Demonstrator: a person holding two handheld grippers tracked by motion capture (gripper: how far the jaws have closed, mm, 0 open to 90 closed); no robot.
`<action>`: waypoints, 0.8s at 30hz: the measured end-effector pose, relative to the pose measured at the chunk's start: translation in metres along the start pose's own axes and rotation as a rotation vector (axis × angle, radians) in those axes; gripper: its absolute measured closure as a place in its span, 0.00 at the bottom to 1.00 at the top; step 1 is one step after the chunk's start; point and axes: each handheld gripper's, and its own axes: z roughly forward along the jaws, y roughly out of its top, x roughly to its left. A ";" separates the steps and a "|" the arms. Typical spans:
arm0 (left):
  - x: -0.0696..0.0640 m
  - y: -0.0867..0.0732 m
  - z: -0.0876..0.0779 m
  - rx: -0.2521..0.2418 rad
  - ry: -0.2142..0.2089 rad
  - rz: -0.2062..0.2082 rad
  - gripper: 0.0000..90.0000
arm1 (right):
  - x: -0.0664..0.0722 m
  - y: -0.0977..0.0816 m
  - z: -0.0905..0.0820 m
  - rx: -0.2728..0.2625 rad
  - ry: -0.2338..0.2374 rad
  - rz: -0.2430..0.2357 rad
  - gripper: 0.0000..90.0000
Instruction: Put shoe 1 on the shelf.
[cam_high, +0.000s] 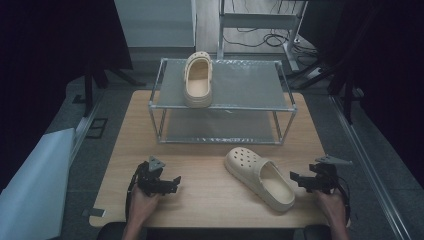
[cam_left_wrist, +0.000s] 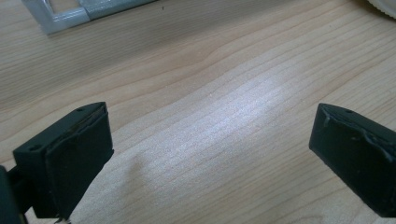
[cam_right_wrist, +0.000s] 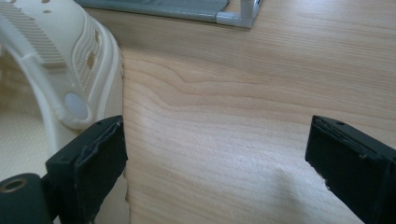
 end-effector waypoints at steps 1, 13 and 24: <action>0.000 0.000 0.001 0.002 0.001 0.001 0.00 | 0.000 0.000 -0.003 0.005 0.007 -0.004 0.06; -0.002 0.002 0.001 -0.011 -0.012 0.011 0.00 | 0.013 0.000 -0.027 0.040 0.023 -0.028 0.04; -0.004 0.003 0.002 -0.007 -0.017 0.015 0.00 | 0.043 0.012 -0.017 0.092 0.092 -0.114 0.07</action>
